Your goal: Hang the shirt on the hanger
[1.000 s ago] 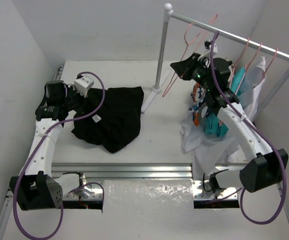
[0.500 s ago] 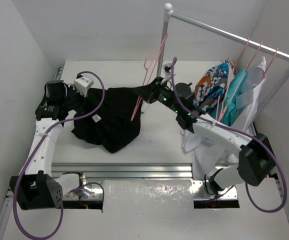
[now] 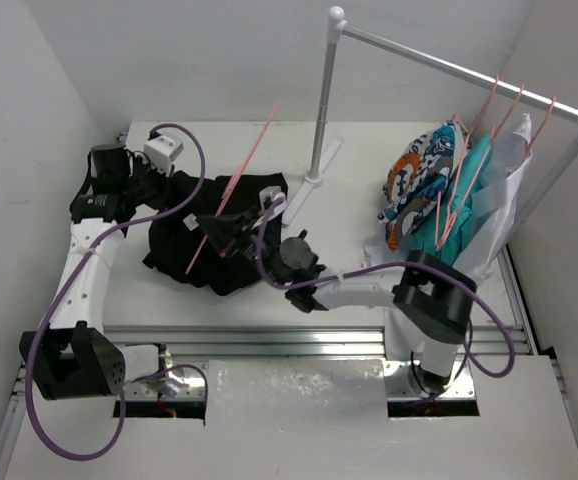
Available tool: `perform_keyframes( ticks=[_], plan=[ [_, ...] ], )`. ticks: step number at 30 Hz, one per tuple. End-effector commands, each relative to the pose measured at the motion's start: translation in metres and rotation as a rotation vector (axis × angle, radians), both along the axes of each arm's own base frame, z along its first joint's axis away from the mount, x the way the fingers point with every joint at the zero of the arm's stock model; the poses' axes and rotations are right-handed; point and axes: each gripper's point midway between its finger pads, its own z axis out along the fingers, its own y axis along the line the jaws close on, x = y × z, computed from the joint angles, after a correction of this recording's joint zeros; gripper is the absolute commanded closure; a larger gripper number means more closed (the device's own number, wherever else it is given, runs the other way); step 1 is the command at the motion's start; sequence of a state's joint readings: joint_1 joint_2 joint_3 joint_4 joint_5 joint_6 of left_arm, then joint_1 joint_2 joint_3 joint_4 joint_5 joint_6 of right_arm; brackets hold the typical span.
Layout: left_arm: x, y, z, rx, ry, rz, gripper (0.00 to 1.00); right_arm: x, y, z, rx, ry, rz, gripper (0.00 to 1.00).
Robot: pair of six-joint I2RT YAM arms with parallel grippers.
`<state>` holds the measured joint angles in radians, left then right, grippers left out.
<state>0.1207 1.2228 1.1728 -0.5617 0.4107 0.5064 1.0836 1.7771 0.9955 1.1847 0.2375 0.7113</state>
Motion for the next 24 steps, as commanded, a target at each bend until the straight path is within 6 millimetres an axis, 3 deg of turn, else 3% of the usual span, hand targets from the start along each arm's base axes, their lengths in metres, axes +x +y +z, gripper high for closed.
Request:
perform_keyframes(
  ticks=[1,4,6,10,15,24],
  plan=[
    [0.011,0.003,0.027,-0.007,-0.072,0.014,1.00,-0.007,-0.028,0.082,0.329,-0.185,-0.209,1.00],
    [0.005,-0.002,0.027,-0.011,-0.064,-0.011,1.00,0.006,-0.026,0.082,0.358,-0.186,-0.327,1.00],
    [0.001,-0.002,0.027,-0.005,-0.068,-0.018,1.00,0.017,-0.019,0.069,0.319,-0.182,-0.373,1.00],
    [-0.010,-0.002,0.020,0.013,-0.062,-0.023,1.00,0.028,-0.014,0.084,0.326,-0.213,-0.408,1.00],
    [-0.015,-0.003,0.021,0.017,-0.065,-0.028,1.00,0.066,-0.017,0.089,0.326,-0.172,-0.421,1.00],
    [-0.016,-0.010,0.022,-0.013,-0.046,-0.065,1.00,0.092,-0.027,0.106,0.314,-0.219,-0.519,1.00]
  ],
)
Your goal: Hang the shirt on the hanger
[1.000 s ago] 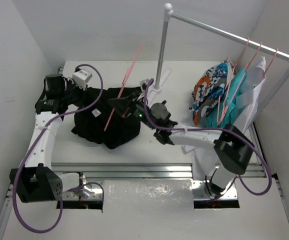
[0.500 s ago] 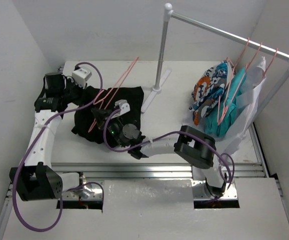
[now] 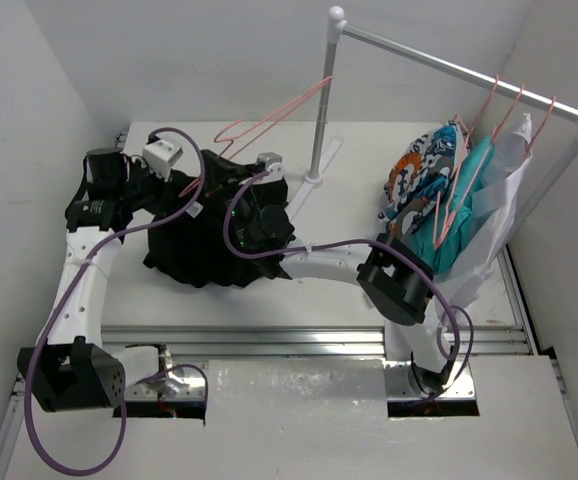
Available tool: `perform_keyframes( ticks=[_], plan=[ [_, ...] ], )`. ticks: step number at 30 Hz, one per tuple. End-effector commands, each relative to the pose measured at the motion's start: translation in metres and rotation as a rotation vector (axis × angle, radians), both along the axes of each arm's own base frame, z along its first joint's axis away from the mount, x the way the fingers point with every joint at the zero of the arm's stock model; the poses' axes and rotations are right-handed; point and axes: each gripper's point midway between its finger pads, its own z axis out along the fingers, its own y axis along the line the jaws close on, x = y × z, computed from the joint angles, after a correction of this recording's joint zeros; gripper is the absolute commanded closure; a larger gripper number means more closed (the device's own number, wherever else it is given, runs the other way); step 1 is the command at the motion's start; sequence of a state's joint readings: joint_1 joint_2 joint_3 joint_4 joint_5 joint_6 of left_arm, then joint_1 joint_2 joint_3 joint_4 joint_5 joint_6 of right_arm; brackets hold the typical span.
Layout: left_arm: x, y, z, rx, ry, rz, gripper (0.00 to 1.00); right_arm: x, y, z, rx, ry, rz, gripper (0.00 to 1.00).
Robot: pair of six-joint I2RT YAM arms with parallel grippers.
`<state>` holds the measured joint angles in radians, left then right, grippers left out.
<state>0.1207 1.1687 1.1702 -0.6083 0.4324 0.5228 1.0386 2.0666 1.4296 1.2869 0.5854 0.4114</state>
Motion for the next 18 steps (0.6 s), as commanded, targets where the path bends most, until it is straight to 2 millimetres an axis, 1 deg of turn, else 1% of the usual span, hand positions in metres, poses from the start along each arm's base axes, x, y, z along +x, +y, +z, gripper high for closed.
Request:
perform_keyframes(
  ticks=[1,2,3,4,6,7,9,11,13,15,18],
  plan=[
    [-0.003,-0.008,0.013,-0.021,-0.034,-0.051,1.00,-0.011,-0.021,0.054,0.198,-0.134,-0.036,1.00],
    [-0.004,-0.009,0.014,-0.023,-0.033,-0.055,1.00,-0.008,-0.020,0.049,0.184,-0.119,-0.044,1.00],
    [-0.006,-0.011,0.015,-0.031,-0.029,-0.063,1.00,-0.006,-0.019,0.050,0.188,-0.115,-0.046,1.00],
    [-0.008,-0.013,0.017,-0.037,-0.029,-0.070,1.00,-0.004,-0.015,0.044,0.184,-0.105,-0.040,1.00],
    [-0.010,-0.017,0.021,-0.056,-0.027,-0.085,1.00,-0.002,-0.011,0.041,0.184,-0.101,-0.037,1.00],
    [-0.011,-0.019,0.023,-0.062,-0.027,-0.090,1.00,-0.002,-0.008,0.035,0.174,-0.093,-0.036,1.00],
    [-0.012,-0.021,0.027,-0.077,-0.025,-0.097,1.00,0.001,-0.008,0.028,0.168,-0.066,-0.059,1.00],
    [-0.013,-0.023,0.031,-0.088,-0.024,-0.095,1.00,0.001,-0.009,0.021,0.171,-0.047,-0.055,1.00],
    [-0.012,-0.022,0.031,-0.101,-0.009,-0.084,1.00,-0.002,-0.006,0.018,0.164,-0.039,-0.049,1.00],
    [-0.011,-0.025,0.034,-0.116,0.002,-0.089,1.00,-0.003,-0.003,0.011,0.150,-0.020,-0.056,1.00],
    [-0.012,-0.026,0.038,-0.139,0.020,-0.075,1.00,-0.002,0.002,0.003,0.149,-0.012,-0.061,1.00]
  ],
)
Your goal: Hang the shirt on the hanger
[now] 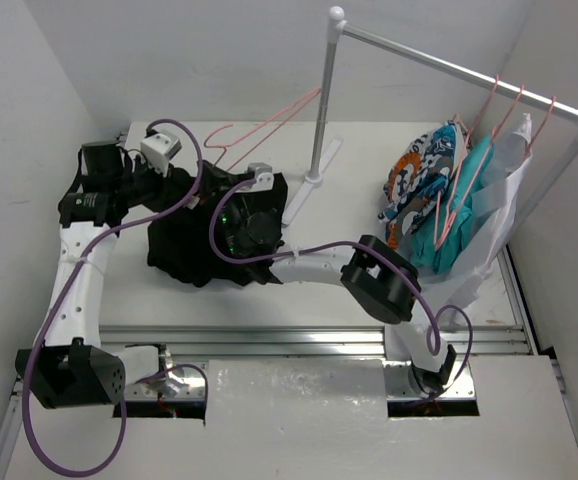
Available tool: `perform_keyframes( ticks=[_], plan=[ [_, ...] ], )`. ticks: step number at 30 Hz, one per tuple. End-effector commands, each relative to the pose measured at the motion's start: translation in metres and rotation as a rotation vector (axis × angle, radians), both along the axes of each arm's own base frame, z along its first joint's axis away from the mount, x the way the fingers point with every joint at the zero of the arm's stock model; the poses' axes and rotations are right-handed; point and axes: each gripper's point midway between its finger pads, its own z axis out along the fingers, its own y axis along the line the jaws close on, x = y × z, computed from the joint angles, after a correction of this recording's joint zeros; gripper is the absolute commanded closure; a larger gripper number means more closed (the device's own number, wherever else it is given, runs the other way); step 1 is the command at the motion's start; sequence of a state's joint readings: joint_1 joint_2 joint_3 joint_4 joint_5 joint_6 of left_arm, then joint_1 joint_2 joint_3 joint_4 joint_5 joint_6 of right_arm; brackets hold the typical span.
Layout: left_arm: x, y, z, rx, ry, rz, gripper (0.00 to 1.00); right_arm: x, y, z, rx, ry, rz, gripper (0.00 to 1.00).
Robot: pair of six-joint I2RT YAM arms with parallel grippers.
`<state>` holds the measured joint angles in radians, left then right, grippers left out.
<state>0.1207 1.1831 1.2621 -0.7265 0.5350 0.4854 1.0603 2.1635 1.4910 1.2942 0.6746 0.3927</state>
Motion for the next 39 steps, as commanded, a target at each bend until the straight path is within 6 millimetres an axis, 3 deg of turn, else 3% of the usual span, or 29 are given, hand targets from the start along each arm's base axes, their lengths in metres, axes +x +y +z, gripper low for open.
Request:
perform_keyframes(
  ticks=[1,5,9,15,19,21,24,30,32,33,34,35,39],
  plan=[
    [-0.001,-0.007,0.021,-0.053,-0.021,-0.008,1.00,-0.008,-0.013,0.033,0.164,-0.059,-0.023,1.00],
    [-0.007,-0.013,0.029,-0.087,-0.019,-0.016,1.00,-0.004,-0.006,0.028,0.184,-0.018,-0.003,1.00],
    [-0.017,-0.036,0.047,-0.142,-0.034,-0.103,1.00,-0.006,0.002,0.020,0.209,0.009,0.010,1.00],
    [-0.053,-0.071,0.062,-0.162,-0.081,-0.280,1.00,-0.006,-0.011,0.015,0.251,0.045,-0.011,1.00],
    [-0.051,-0.068,0.028,-0.129,-0.037,-0.270,1.00,-0.007,-0.012,0.001,0.279,0.112,0.016,1.00],
    [-0.043,-0.059,0.000,-0.082,0.017,-0.240,0.98,-0.008,-0.014,-0.027,0.305,0.214,0.047,1.00],
    [-0.041,-0.058,-0.024,-0.052,0.061,-0.273,0.84,-0.011,-0.010,-0.041,0.345,0.284,0.088,1.00],
    [-0.040,-0.055,-0.032,-0.021,0.060,-0.284,0.66,-0.014,0.001,-0.067,0.331,0.392,0.142,1.00],
    [-0.040,-0.053,-0.031,-0.007,0.051,-0.282,0.47,-0.016,0.005,-0.076,0.360,0.449,0.173,1.00],
    [-0.041,-0.052,-0.031,0.000,0.053,-0.280,0.40,-0.019,0.007,-0.093,0.330,0.494,0.174,1.00],
    [-0.041,-0.051,-0.031,0.005,0.057,-0.279,0.15,-0.020,0.006,-0.098,0.331,0.515,0.178,1.00],
    [-0.042,-0.051,-0.030,0.009,0.056,-0.284,0.04,-0.020,0.005,-0.102,0.347,0.537,0.184,1.00],
    [-0.049,-0.053,-0.018,0.002,0.054,-0.294,0.00,-0.019,0.002,-0.122,0.339,0.594,0.180,1.00]
  ],
)
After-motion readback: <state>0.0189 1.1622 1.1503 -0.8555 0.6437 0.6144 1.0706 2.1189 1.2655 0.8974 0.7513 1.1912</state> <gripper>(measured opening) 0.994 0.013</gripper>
